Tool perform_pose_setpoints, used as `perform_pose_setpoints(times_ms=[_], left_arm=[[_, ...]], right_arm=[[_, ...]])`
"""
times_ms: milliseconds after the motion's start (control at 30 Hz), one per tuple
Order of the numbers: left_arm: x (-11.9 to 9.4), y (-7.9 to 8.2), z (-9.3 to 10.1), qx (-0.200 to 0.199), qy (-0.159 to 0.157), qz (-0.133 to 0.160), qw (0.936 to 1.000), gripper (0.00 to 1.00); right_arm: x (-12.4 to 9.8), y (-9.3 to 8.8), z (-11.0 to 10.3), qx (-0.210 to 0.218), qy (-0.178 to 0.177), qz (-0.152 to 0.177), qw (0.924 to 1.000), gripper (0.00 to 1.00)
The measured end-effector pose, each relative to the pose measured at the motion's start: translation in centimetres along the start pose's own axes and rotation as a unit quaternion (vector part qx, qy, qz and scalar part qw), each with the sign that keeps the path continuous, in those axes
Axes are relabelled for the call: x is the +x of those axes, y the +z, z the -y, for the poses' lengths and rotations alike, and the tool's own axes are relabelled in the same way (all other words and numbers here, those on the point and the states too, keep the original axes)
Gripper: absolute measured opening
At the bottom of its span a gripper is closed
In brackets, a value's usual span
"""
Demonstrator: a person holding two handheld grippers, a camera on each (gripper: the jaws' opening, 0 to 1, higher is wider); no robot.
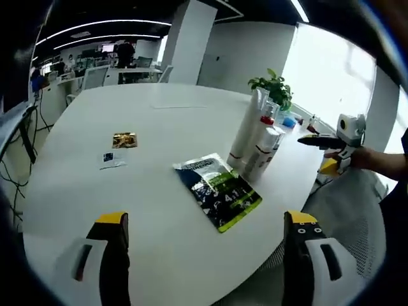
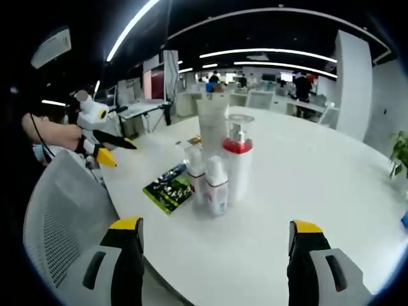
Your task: Arrange the skincare products in the storage area until every visible bottle or jar stands upright without overlapping.
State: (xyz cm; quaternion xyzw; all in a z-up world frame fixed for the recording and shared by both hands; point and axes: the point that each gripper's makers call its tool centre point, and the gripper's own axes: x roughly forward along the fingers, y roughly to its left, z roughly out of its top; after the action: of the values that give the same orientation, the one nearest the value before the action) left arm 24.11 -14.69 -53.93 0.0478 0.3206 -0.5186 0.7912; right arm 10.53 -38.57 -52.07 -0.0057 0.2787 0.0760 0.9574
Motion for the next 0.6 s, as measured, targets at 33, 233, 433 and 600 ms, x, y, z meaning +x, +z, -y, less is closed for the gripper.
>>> perform_pose_setpoints(times_ms=[33,233,433,600], left_arm=[[-0.3,0.0,0.0,-0.001,0.003,0.001,1.0000,0.96],[-1.8,0.4,-0.1,-0.037,0.004,0.047,0.9982,0.99],[-2.8,-0.7,-0.1,-0.037,0.020,0.039,0.9983,0.99],[-2.9,-1.0,0.2,-0.033,0.030,0.041,0.9981,0.99]], right_arm=[[0.0,0.0,0.0,0.000,-0.001,0.000,1.0000,0.98],[-0.1,0.1,0.1,-0.001,-0.006,0.003,1.0000,0.98],[-0.1,0.2,-0.1,-0.003,-0.005,0.005,1.0000,0.98],[-0.1,0.2,-0.1,-0.003,-0.004,0.004,1.0000,0.98]])
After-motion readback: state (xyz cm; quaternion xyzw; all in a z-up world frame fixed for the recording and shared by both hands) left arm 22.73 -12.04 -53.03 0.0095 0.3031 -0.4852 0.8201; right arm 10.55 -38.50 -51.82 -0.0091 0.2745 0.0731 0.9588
